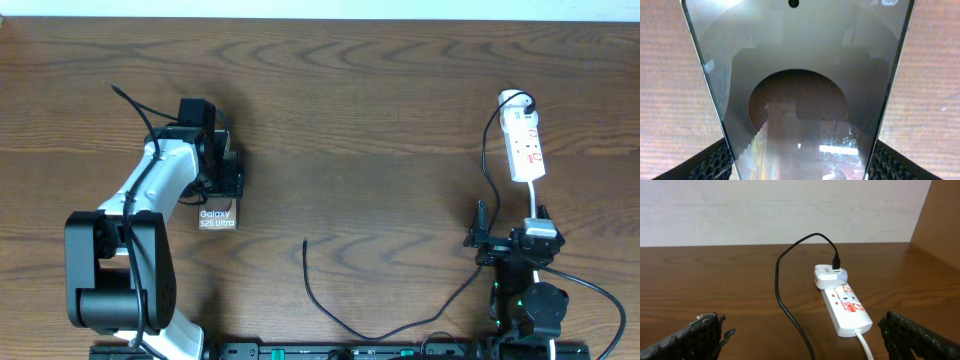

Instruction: Plug charger to phone and switch on socket

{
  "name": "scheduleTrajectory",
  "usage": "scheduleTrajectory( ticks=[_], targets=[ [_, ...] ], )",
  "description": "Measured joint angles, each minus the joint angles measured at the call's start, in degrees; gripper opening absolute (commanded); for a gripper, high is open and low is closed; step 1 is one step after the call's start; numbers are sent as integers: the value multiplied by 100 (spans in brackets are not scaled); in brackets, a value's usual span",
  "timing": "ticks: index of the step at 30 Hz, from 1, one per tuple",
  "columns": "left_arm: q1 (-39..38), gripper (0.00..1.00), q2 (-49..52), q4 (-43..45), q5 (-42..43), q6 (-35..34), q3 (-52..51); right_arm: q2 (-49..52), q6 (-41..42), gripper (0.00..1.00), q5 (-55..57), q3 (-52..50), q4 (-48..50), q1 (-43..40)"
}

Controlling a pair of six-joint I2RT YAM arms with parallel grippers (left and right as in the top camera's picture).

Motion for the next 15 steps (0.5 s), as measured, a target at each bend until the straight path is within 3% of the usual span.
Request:
scheduleTrajectory(
  ticks=[15],
  targets=[
    [0, 7, 468, 210, -4, 2, -7, 0, 0, 99, 0, 0, 0, 0]
  ],
)
